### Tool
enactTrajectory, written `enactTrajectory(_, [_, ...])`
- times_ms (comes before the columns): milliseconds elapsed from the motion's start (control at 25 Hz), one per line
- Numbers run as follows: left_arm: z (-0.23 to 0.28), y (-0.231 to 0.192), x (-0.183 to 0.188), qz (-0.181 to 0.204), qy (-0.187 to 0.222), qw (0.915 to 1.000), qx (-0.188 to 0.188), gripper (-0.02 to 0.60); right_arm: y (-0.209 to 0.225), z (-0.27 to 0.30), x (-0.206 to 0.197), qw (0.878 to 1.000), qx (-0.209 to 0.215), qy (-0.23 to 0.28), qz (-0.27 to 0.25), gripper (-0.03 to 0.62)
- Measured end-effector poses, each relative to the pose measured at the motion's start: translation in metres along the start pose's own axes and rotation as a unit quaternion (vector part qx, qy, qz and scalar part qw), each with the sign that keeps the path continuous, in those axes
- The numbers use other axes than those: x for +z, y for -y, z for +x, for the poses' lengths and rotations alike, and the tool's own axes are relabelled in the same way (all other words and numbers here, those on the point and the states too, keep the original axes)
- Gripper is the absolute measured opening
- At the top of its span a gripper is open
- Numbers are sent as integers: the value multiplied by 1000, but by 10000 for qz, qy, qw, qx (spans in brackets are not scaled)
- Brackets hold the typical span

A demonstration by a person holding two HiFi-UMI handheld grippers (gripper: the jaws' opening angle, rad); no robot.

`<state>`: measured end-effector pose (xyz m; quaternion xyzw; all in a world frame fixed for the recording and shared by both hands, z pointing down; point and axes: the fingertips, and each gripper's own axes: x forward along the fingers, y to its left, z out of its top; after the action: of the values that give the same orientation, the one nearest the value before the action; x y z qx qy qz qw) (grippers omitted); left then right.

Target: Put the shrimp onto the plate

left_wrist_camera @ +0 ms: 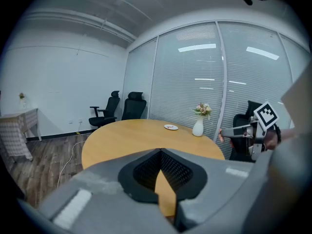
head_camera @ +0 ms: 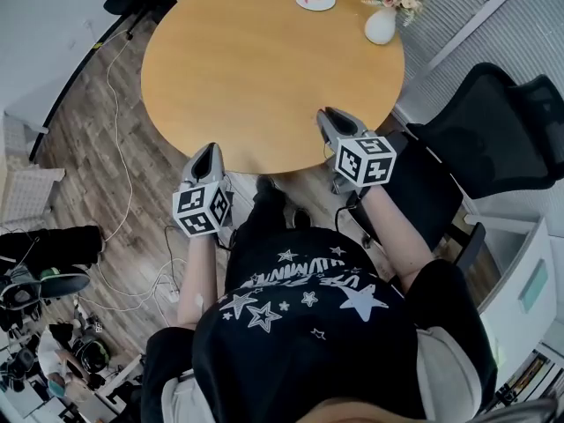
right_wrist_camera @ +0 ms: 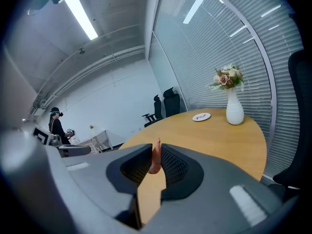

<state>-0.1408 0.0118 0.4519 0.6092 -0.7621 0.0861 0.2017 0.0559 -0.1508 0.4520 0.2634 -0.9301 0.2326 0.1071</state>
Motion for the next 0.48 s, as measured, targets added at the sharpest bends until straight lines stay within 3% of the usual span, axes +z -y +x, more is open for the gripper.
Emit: enactTrajectory(480, [107, -32, 49, 54, -71, 9986, -513, 2, 54, 71, 50, 9980, -616, 133, 38, 58])
